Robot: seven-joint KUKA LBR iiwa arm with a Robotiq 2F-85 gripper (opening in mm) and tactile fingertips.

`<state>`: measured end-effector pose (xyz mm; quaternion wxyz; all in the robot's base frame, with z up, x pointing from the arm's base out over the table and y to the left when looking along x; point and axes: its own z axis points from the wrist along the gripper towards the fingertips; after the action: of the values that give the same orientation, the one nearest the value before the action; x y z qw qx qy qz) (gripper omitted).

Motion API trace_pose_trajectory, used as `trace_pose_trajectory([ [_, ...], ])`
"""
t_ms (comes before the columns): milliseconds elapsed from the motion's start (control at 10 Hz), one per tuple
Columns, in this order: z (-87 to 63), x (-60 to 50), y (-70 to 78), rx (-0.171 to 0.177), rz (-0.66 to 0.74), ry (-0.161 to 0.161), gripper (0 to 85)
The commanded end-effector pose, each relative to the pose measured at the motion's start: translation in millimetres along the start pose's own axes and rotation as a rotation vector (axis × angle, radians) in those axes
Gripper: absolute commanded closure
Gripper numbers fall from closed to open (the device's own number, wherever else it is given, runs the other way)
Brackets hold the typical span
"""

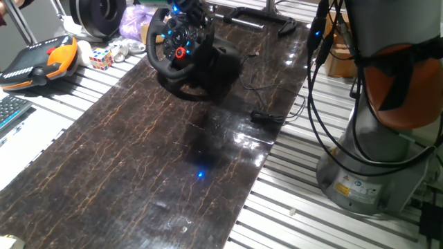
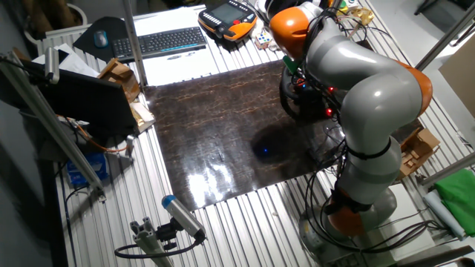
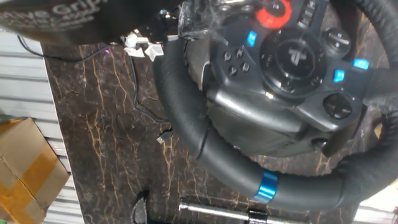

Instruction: Rotate the steering wheel 90 degrees clockwise

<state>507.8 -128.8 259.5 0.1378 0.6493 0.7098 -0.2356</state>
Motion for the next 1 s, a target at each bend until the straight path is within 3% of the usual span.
trace_pose_trajectory([
  [0,0.1,0.3,0.1,0.0,-0.008,-0.003,84.3],
  [900,-1.5,1.7,5.3,-0.002,-0.029,0.005,84.3],
])
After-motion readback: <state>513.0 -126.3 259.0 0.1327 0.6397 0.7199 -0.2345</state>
